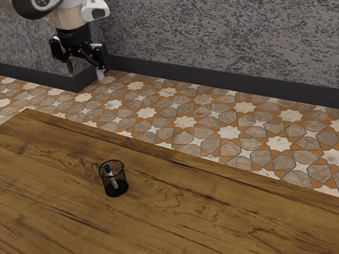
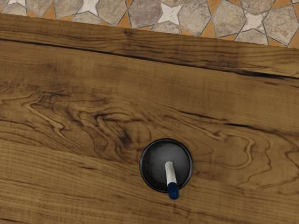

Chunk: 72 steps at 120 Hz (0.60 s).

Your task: Take the marker out of the pen holder and place it to the left of the pen holder.

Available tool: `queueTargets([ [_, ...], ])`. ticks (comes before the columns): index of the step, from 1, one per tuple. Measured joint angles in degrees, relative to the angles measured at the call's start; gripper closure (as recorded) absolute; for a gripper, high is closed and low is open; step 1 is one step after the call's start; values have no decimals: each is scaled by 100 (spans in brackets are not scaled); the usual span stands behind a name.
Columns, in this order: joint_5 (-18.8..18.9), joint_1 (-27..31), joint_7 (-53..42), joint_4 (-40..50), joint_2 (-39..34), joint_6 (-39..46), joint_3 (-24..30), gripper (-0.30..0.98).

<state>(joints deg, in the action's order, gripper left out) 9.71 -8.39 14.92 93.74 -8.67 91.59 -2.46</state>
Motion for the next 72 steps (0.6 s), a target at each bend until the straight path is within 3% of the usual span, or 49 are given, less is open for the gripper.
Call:
queueTargets([
  [17, 16, -3, -40, 68, 39, 268, 22, 0],
  [43, -19, 23, -48, 1669, -4, 1331, -203, 0],
  [72, -625, 43, 122, 2872, 263, 2349, -439, 0],
])
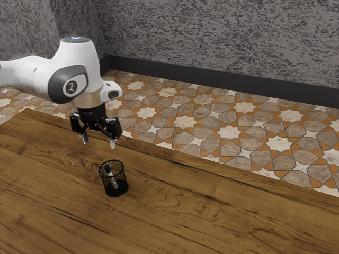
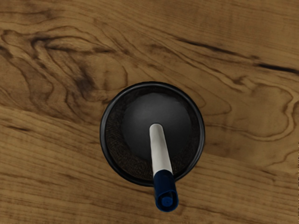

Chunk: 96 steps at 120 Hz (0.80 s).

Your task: Take the marker out of the pen holder and place it to the left of the pen holder.

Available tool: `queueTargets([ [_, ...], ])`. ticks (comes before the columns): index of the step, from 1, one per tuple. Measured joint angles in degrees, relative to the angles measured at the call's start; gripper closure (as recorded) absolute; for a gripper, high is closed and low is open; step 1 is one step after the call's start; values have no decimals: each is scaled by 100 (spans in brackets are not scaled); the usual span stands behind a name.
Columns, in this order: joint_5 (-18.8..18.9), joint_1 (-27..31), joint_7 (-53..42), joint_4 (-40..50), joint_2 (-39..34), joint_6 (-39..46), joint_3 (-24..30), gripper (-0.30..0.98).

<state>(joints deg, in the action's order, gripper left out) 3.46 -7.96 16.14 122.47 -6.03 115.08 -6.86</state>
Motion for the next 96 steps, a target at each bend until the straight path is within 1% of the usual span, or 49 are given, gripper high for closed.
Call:
queueTargets([
  [14, -186, -2, 54, 205, 119, 362, -12, 0],
  [35, -238, 45, 39, 580, 206, 885, -14, 0],
  [45, -236, 98, -5, 745, 210, 1103, -11, 0],
  [59, -112, 97, -106, 873, 217, 1359, -9, 0],
  [96, -18, 78, -303, 1075, 429, 1740, -9, 0],
])
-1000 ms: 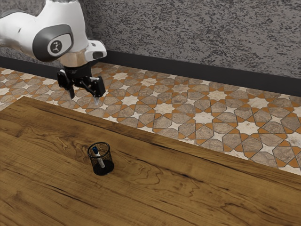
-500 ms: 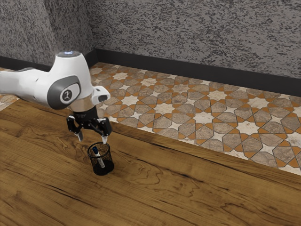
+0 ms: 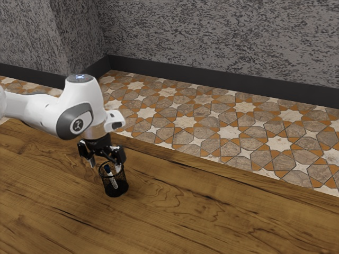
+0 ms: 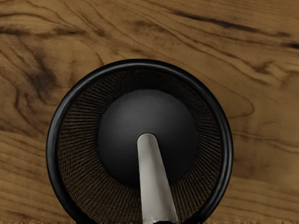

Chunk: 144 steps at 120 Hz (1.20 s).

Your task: Take the marker out of the pen holder and place it to the left of the pen holder.

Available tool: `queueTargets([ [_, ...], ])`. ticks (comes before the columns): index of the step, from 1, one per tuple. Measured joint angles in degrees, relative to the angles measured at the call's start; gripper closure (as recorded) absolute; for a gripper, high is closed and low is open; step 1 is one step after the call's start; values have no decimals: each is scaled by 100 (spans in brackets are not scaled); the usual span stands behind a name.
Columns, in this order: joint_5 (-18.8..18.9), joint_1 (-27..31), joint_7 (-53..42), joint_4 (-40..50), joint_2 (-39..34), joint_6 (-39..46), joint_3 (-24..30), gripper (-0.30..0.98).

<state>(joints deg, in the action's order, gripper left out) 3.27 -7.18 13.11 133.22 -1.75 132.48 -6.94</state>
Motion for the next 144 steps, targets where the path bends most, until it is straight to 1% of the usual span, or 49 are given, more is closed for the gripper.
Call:
queueTargets([
  [27, 33, 9, -147, 71, 71, 202, -4, 0],
  [46, 162, 24, -275, 43, 154, 391, -2, 0],
  [51, 175, 27, -303, 46, 151, 420, -3, 5],
  [68, 200, 35, -386, 49, 111, 463, -2, 32],
  [80, 207, 37, -431, 69, 33, 447, -1, 43],
  [98, 177, 31, -476, 112, -38, 378, 0, 51],
  [128, 89, 16, -512, 333, -172, 299, 0, 55],
  [144, 66, 19, -493, 352, -239, 275, -4, 67],
])
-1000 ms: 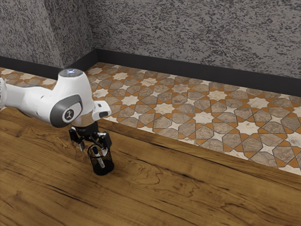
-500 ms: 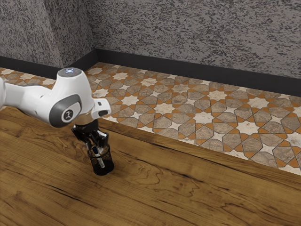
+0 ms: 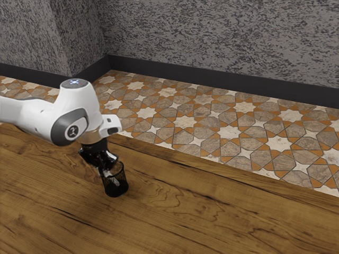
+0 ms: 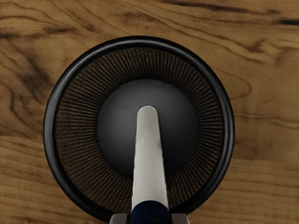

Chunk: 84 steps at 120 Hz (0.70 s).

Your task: Take the marker out of the pen holder and place it to the left of the pen holder.

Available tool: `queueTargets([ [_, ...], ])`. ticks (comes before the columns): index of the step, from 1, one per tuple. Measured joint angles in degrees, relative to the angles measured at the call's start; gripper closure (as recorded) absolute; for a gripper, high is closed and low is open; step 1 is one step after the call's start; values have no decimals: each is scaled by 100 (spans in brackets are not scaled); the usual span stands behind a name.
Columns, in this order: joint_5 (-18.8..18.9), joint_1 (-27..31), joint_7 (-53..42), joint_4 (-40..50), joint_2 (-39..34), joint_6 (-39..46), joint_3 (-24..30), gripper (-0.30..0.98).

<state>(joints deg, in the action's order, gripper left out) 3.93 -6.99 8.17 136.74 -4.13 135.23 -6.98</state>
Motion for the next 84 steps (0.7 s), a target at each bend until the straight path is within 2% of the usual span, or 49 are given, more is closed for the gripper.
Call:
queueTargets([
  [25, 176, 3, 102, -31, -346, -46, -21, 75],
  [48, 753, 306, 232, -72, -1449, -292, -227, 77],
  [59, 1077, 383, 290, -105, -1727, -393, -397, 77],
  [65, 1195, 421, 317, -129, -1673, -433, -435, 77],
  [84, 1360, 524, 328, -757, -836, -715, -600, 77],
])
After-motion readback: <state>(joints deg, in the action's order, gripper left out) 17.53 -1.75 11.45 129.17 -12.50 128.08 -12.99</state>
